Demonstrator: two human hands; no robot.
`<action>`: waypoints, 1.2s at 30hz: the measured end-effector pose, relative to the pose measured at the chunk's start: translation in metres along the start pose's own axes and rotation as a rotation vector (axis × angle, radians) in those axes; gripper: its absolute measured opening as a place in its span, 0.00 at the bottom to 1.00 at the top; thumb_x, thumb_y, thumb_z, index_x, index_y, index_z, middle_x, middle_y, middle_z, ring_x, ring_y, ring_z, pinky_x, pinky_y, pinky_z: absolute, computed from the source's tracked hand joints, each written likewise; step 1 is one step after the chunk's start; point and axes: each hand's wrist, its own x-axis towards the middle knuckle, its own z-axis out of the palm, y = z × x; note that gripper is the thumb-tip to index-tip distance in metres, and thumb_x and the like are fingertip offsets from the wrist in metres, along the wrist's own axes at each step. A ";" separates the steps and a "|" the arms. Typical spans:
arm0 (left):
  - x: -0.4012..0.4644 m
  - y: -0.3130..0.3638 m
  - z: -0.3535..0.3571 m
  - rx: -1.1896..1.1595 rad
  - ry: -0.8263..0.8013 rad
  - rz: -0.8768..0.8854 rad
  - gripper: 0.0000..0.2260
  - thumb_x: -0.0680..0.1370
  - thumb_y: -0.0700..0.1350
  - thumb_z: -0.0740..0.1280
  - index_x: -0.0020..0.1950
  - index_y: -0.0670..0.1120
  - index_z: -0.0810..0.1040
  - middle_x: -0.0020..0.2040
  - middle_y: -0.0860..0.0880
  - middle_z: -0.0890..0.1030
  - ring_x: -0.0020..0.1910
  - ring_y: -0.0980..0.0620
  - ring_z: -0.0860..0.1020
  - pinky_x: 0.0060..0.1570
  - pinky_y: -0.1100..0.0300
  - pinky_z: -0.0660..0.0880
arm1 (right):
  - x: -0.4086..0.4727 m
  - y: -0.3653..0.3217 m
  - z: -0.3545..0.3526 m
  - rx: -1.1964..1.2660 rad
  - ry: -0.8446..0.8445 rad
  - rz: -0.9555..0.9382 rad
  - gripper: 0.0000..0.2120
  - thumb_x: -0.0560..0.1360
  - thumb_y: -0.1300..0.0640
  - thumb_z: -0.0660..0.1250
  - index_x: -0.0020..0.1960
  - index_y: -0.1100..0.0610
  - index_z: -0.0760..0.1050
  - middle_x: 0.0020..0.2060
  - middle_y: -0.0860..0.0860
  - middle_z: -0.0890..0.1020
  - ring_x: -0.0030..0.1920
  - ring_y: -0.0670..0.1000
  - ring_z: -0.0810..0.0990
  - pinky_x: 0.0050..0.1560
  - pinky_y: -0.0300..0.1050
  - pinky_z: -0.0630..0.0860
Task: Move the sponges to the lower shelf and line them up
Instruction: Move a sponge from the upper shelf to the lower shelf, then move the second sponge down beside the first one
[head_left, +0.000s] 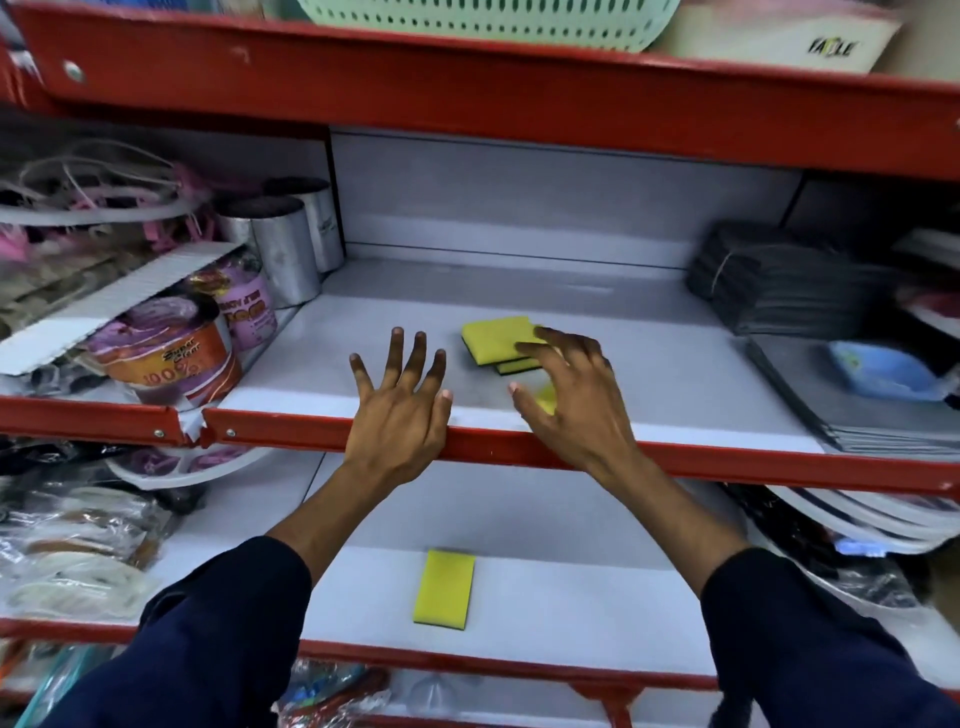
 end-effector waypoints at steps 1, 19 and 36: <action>0.000 0.000 0.001 0.001 -0.005 0.001 0.28 0.82 0.55 0.42 0.80 0.48 0.57 0.82 0.46 0.51 0.81 0.44 0.39 0.74 0.26 0.45 | 0.005 0.005 -0.002 -0.036 -0.091 0.114 0.25 0.75 0.41 0.66 0.69 0.47 0.71 0.72 0.51 0.71 0.70 0.57 0.68 0.70 0.56 0.70; 0.001 0.000 0.000 0.011 -0.010 0.000 0.28 0.81 0.55 0.42 0.79 0.47 0.58 0.82 0.45 0.52 0.81 0.43 0.40 0.74 0.26 0.45 | 0.005 0.018 -0.031 -0.055 -0.207 0.022 0.29 0.67 0.34 0.68 0.67 0.38 0.71 0.72 0.48 0.70 0.68 0.55 0.70 0.66 0.54 0.72; 0.003 -0.001 0.004 0.017 -0.003 -0.018 0.28 0.81 0.55 0.42 0.80 0.49 0.57 0.82 0.46 0.52 0.82 0.44 0.40 0.75 0.28 0.43 | 0.013 0.032 -0.006 0.083 -0.497 0.108 0.29 0.66 0.31 0.71 0.64 0.39 0.76 0.68 0.42 0.75 0.68 0.54 0.71 0.70 0.55 0.70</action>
